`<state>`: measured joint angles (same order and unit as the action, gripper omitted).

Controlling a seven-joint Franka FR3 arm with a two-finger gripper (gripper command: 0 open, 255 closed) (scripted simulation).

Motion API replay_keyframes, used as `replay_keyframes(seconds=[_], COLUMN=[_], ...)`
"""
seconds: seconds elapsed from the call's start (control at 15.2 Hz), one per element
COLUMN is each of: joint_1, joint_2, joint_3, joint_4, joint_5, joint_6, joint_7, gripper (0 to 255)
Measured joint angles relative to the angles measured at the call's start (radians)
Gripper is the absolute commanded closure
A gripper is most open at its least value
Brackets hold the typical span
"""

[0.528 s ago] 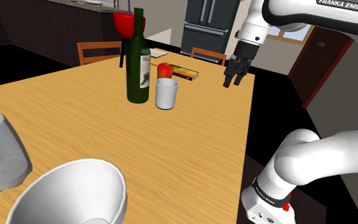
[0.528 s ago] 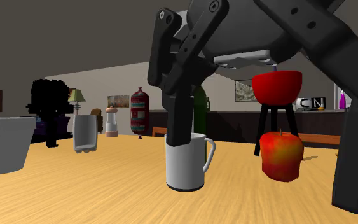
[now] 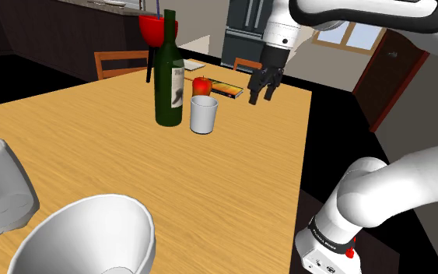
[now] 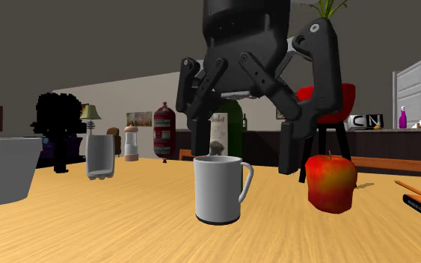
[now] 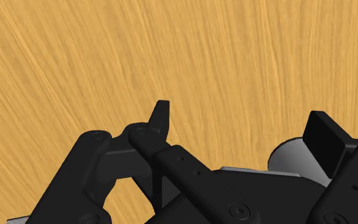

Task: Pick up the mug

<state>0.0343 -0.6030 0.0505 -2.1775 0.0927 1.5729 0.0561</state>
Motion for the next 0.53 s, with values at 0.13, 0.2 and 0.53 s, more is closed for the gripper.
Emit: replay_keyframes(seconds=[0.13,0.2,0.53], joint_1=[0.011,0.016,0.040], joint_2=[0.059,0.085,0.262], joint_3=[0.036,0.053,0.143], joint_4=[0.047,0.070,0.225], joint_5=[0.000,-0.002,-0.027], joint_6=[0.008,0.010,0.016], joint_7=[0.030,0.044,0.128], gripper=[0,0,0])
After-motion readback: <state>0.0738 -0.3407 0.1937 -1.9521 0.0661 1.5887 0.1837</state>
